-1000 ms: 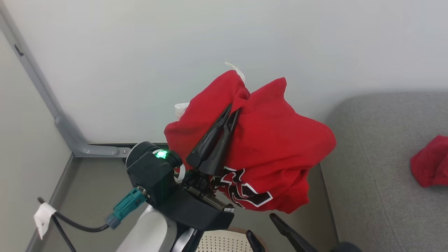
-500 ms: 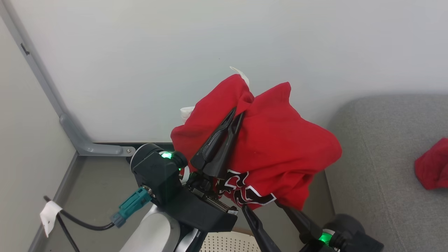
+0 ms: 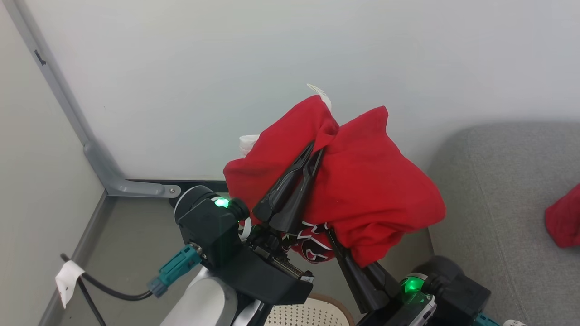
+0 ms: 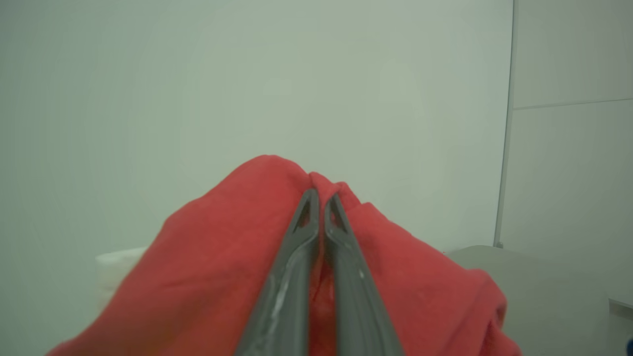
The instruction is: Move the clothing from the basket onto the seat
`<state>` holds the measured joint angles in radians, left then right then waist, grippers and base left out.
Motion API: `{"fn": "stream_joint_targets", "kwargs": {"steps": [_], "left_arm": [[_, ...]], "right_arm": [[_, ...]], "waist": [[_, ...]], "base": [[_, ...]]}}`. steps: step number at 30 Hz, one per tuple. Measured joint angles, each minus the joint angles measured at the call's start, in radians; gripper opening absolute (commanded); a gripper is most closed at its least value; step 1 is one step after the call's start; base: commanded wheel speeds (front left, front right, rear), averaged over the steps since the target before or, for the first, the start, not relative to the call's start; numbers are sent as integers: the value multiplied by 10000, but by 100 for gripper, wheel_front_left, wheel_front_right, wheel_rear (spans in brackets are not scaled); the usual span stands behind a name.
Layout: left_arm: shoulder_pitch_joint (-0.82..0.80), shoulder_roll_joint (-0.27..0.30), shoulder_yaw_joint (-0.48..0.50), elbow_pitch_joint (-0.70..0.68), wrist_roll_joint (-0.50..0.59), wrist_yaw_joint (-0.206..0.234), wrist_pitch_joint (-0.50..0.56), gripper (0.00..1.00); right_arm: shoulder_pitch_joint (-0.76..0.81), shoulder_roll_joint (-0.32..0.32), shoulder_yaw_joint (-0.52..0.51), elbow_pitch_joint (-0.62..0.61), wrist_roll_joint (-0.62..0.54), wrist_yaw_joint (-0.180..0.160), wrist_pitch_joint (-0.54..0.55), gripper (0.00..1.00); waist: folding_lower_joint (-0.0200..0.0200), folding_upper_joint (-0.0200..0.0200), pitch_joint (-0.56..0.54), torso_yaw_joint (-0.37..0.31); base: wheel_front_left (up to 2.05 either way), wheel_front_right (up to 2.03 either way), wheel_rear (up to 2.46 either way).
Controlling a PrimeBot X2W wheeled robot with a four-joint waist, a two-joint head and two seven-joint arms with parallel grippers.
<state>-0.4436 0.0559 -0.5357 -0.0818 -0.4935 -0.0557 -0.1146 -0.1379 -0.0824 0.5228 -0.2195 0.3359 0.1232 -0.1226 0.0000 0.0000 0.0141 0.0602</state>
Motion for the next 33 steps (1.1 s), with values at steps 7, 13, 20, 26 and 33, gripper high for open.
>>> {"fn": "stream_joint_targets", "kwargs": {"steps": [7,13,20,26,33], "left_arm": [[0,2,-17,-155,0,0,73,0],[1,15,-73,-314,0,2,134,0],[27,84,-238,-491,15,29,242,80],[282,134,-355,-598,35,42,265,100],[662,194,-752,-884,125,42,408,100]], "right_arm": [[-17,2,-61,215,90,0,-184,0],[-344,-8,-314,405,104,0,-370,0],[-764,-150,-514,838,104,0,-387,0],[-1157,-422,-930,1287,163,0,-552,0],[-1275,-865,-1630,1494,163,-4,-725,0]], "waist": [[0,0,42,62],[0,0,93,39],[0,0,122,-92],[1,0,112,-253],[0,0,91,-470]], "base": [[0,0,0],[0,0,0],[0,0,0],[0,0,0],[0,0,0]]}}
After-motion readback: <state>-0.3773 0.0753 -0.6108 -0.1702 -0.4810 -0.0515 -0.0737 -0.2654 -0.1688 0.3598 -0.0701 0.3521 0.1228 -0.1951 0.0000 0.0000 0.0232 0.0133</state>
